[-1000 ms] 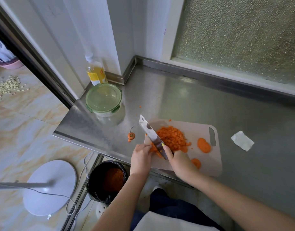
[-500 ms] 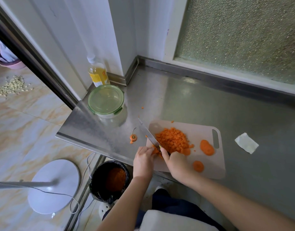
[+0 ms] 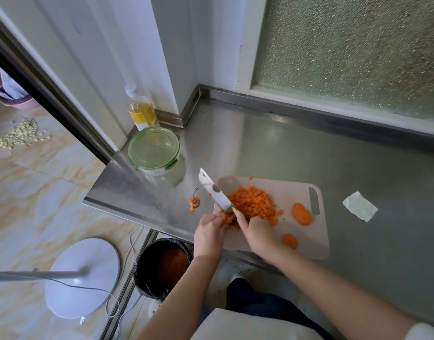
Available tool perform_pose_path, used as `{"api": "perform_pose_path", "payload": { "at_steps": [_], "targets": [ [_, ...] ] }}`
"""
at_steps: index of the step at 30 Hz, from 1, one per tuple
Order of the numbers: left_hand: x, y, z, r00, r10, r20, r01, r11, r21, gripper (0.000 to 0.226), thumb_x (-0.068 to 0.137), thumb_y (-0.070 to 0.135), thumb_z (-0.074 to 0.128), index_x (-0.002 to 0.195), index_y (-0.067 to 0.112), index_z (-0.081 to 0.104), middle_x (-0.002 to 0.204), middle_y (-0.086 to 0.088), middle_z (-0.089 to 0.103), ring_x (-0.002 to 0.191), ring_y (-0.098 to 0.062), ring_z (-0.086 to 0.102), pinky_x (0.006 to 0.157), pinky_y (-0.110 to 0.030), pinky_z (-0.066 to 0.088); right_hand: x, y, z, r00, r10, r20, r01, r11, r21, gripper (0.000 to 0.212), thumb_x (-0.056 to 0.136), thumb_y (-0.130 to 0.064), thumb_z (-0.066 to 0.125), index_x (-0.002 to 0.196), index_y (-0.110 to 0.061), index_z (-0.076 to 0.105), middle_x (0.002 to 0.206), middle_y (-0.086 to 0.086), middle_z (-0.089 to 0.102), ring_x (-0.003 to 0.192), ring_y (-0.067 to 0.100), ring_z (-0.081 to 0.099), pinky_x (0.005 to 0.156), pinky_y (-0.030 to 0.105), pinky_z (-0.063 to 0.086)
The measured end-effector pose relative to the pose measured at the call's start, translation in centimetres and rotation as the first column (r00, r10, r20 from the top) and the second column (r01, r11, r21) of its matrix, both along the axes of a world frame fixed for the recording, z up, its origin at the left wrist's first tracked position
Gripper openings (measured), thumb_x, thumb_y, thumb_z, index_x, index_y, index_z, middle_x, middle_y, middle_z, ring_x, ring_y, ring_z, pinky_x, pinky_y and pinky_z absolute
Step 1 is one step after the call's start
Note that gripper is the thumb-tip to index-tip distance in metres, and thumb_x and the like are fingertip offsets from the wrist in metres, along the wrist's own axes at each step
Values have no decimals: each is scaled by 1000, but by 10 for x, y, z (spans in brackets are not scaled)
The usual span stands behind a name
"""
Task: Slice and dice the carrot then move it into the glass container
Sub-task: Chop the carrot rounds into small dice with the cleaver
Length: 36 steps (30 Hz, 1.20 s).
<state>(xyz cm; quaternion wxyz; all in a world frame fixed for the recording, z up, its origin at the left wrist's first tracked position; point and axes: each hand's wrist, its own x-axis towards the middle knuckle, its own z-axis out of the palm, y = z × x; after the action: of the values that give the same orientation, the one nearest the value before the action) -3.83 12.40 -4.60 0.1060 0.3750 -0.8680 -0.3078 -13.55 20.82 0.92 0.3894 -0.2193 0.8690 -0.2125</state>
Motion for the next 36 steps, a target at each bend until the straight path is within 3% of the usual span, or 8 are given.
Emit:
{"api": "perform_pose_path", "payload": {
  "at_steps": [2,4,24,27,30,31,33,36],
  "targets": [
    [0,1,3,1000,7,-22,-7,1000,12,12,81,12,68,92,11,73,83,-6,63,87,-25,56,65,-25,39,-3,-1,-5,999,-19,-28,19,1000,-6,64,96,-59,29,65,-9,53,64,4,54,76,28,58,69,31,43],
    [0,1,6,999,13,-35,-13,1000,8,13,82,14,68,94,12,73,86,-6,65,88,-23,57,66,-24,38,-5,-3,-7,996,-1,-90,4,1000,27,64,96,-58,27,56,-12,45,59,3,48,73,29,56,67,30,41],
    [-6,0,13,999,32,-27,-28,990,140,24,84,14,64,108,14,71,103,-6,64,104,-22,52,77,-26,40,-6,22,8,997,-82,-7,80,984,-161,65,98,-51,32,46,-13,31,44,0,35,45,17,37,48,27,25],
    [-5,4,14,999,23,-38,-19,995,101,36,82,16,67,118,17,65,116,-6,58,111,-24,49,84,-29,42,-9,22,12,991,-129,-22,124,980,-157,64,99,-52,32,49,-12,36,50,4,44,48,16,42,48,28,28],
    [-7,15,15,989,56,-134,-65,996,-64,20,78,13,67,98,11,69,95,-8,56,89,-29,54,74,-36,49,-12,22,8,979,-197,46,202,958,-204,65,97,-56,34,45,-16,31,39,-3,36,44,18,38,47,29,26],
    [-8,19,18,987,84,-138,-90,995,-36,14,80,14,65,92,9,69,91,-7,55,87,-26,52,74,-36,49,-12,22,8,970,-227,82,240,947,-212,66,96,-57,34,44,-17,29,35,-6,32,41,17,36,46,29,25],
    [-12,27,27,986,141,-85,-122,973,195,13,88,18,58,88,9,67,90,-2,52,92,-21,48,79,-31,43,-12,19,8,954,-270,128,293,932,-215,66,96,-57,34,42,-18,29,32,-7,29,36,14,33,45,27,24],
    [-21,28,39,972,232,-33,-183,840,510,27,93,22,48,69,12,57,80,-3,47,81,-19,46,66,-24,33,-10,17,15,932,-317,176,352,908,-227,66,96,-56,34,43,-17,34,33,-6,32,31,10,32,42,24,24]
  ]
}}
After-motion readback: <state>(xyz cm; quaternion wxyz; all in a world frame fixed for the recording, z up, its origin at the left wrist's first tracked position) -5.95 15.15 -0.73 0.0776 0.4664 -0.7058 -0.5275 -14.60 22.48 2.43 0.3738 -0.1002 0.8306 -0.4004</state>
